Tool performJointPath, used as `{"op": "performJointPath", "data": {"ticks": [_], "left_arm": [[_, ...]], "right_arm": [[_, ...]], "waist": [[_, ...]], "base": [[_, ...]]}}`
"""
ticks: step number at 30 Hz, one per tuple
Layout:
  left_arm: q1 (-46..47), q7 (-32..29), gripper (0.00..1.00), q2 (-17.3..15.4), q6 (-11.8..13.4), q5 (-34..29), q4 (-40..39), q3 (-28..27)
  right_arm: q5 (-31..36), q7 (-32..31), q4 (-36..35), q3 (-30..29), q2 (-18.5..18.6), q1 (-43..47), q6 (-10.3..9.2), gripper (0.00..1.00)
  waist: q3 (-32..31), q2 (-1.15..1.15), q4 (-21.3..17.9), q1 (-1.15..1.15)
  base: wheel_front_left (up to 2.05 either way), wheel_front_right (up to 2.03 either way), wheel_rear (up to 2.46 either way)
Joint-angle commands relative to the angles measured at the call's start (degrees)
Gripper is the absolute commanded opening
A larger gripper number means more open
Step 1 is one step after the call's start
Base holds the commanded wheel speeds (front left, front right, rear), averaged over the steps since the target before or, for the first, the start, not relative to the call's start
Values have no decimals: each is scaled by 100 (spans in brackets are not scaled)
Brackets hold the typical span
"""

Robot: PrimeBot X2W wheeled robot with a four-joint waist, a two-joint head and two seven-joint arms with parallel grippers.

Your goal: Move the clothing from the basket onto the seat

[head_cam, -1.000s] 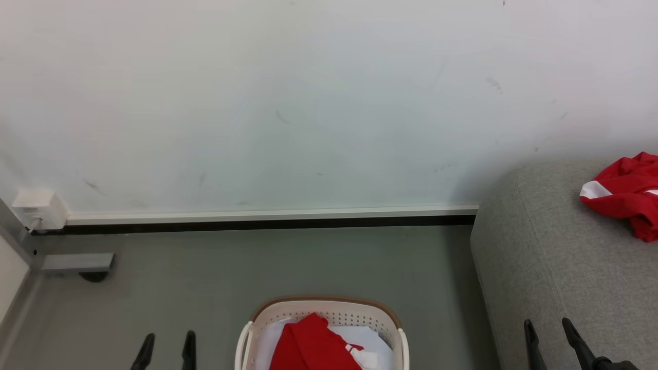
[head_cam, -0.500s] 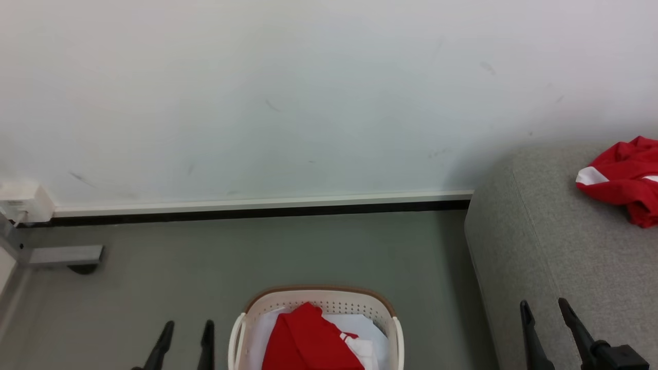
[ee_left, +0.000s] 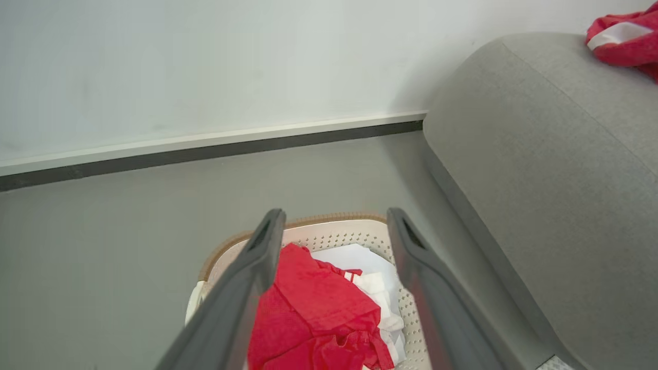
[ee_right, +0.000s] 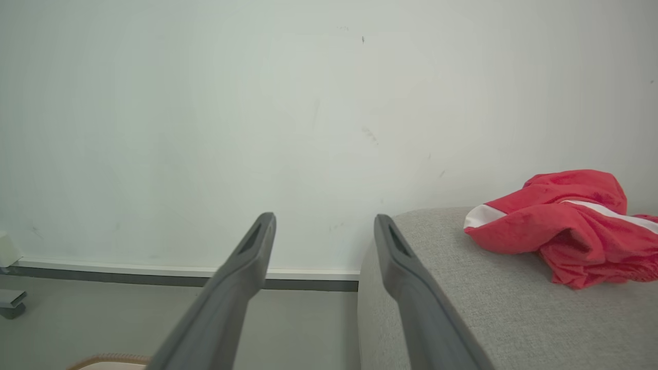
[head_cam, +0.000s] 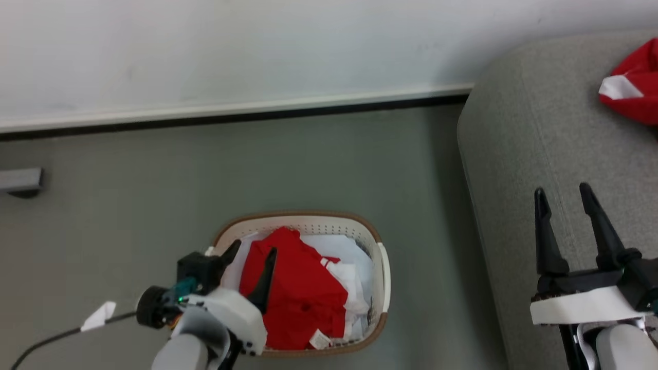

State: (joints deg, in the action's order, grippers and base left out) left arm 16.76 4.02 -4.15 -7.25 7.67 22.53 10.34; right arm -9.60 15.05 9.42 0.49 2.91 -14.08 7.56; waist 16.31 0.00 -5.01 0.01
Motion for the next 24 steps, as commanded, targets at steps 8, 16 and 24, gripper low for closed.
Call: {"op": "performJointPath", "data": {"ticks": [8,16,24], "left_arm": [[1308,-728,100,58,189,-39,1129,232],[2431,-872,100,87,434,16,2302,299],[3209,-732,100,0,671,80,3320,200]], "right_arm": [[63,9,-439,51,-2,-704,-14,100],[156,9,-858,198,-4,-1201,-15,100],[229,9,-1201,295,-2,-1408,-15,100]], "waist": [[1656,0,-376,-1],[2628,0,-493,-1],[3182,0,-504,-1]], "base": [[0,0,0],[0,0,0],[0,0,0]]}}
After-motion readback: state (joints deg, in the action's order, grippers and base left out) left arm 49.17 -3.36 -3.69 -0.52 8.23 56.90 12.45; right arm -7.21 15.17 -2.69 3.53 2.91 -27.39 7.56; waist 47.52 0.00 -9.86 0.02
